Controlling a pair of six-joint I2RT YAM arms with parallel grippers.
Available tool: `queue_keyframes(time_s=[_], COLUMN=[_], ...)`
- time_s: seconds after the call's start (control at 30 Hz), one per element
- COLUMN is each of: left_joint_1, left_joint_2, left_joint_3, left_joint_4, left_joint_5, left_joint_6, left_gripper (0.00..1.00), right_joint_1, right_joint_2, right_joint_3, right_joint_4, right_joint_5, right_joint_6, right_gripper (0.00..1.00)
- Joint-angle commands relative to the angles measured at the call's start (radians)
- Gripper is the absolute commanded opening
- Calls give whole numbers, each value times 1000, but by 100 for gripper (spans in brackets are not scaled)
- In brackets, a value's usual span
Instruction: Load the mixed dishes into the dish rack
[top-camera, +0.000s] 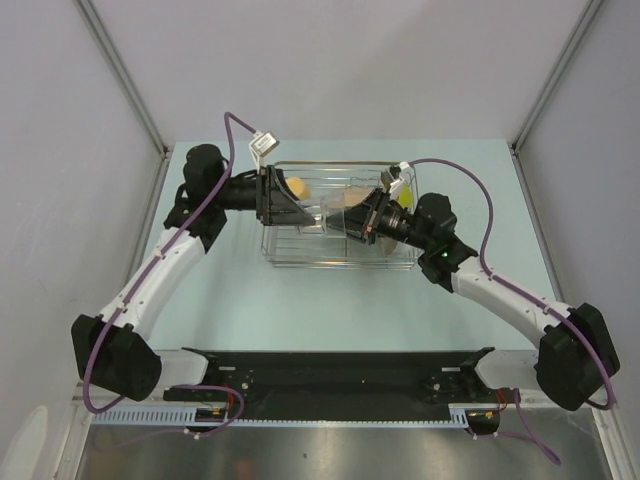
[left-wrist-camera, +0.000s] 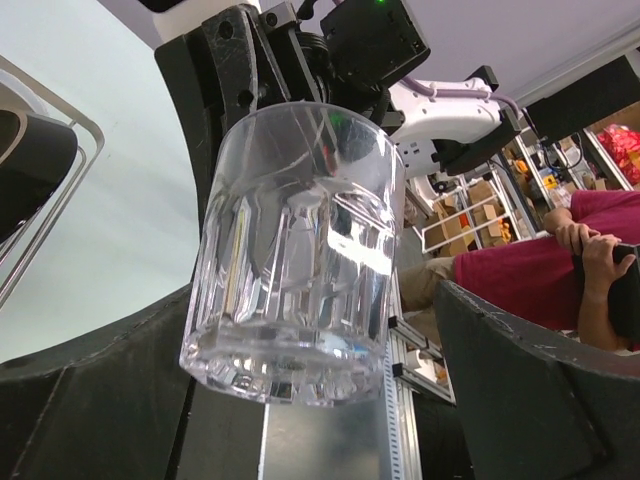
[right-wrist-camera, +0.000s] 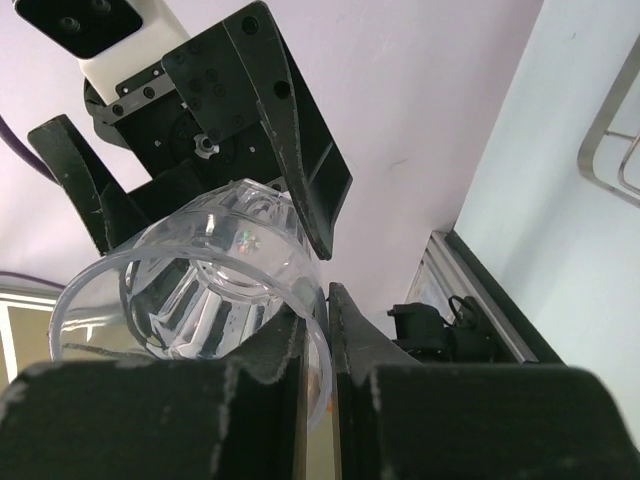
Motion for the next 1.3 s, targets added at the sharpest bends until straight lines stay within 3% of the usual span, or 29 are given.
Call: queue_keyframes(time_s=[0.0,0.27,0.47,0.5,0.57,0.6,0.67,0.77,1.0,1.1,1.23,1.27], left_joint_1=[-10,-10,-10,-10,-10,-10,-10,-8,51,91,125,130], left_joint_2=[-4,-14,-30,-33,-39,-39,-34,-34,-19,-7,25,33], left_joint_3=[39,30,18,15,9,6,16,44,117,154,243,269], left_joint_4=[27,34,27,19,18,15,-4,-71,-156,-220,-422,-553], left_joint_5=[-1,-1,4,5,4,4,7,2,12,6,-28,-51], left_joint_6=[12,16,32,36,41,41,58,102,154,203,416,479], left_gripper=[100,96,65,48,32,13,0,0,0,0,0,0], right_joint_1=[19,38,39,39,38,36,36,33,-20,-37,-78,-88], right_joint_2=[32,65,57,56,52,52,54,43,3,-18,-40,-49], right_joint_3=[54,54,54,55,54,55,54,54,54,54,55,54], right_joint_4=[146,203,200,209,208,197,179,125,38,-13,-115,-146], right_joint_5=[10,37,80,93,108,116,117,126,114,108,85,73], right_joint_6=[33,44,23,18,11,0,-9,-40,-85,-106,-141,-155], right_gripper=[0,0,0,0,0,0,0,3,35,36,45,46])
